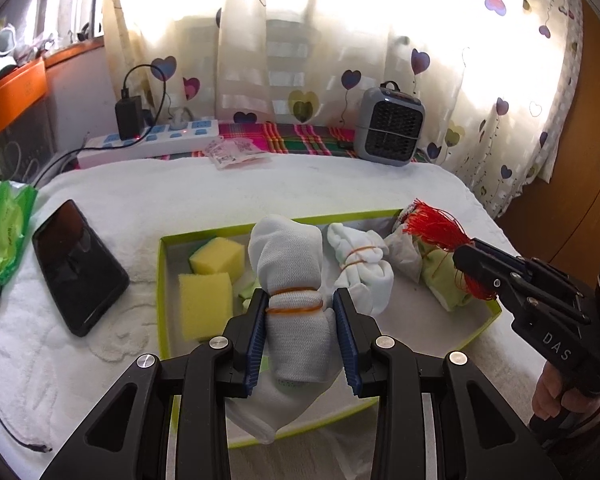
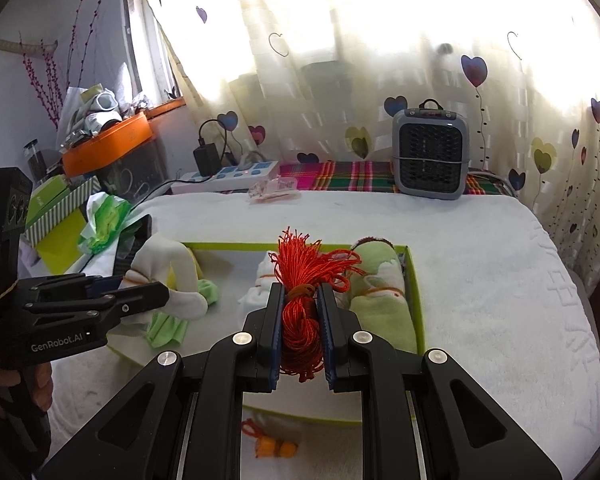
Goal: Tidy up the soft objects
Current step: 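Lower the white sock bundle into the box with the left gripper while the right lowers the red cord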
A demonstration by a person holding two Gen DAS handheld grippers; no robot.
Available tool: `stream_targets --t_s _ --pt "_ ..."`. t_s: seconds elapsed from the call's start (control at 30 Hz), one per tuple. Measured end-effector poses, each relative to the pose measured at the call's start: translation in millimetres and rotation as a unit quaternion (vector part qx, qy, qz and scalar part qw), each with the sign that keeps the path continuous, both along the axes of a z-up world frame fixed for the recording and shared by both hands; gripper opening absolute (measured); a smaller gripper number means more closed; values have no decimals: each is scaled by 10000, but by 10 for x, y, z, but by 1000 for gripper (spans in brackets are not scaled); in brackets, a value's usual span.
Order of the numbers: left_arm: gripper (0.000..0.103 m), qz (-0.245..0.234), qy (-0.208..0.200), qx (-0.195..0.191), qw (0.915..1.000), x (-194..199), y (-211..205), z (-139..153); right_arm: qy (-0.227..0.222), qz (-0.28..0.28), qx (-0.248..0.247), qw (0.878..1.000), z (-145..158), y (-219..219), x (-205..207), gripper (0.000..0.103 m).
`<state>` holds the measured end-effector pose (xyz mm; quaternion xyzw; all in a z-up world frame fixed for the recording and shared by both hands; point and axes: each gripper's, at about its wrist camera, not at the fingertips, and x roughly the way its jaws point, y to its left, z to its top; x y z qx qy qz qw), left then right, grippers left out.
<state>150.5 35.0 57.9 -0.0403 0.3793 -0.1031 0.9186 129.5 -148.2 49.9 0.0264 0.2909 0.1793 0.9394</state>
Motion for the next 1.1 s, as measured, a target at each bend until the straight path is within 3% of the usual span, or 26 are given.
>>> stream_targets --t_s 0.57,1.1 --pt "32 36 275 147 9995 238 -79 -276 391 123 -392 9984 -252 142 260 17" --pt "32 12 265 192 9995 266 -103 -316 591 134 -569 9965 -363 206 309 17"
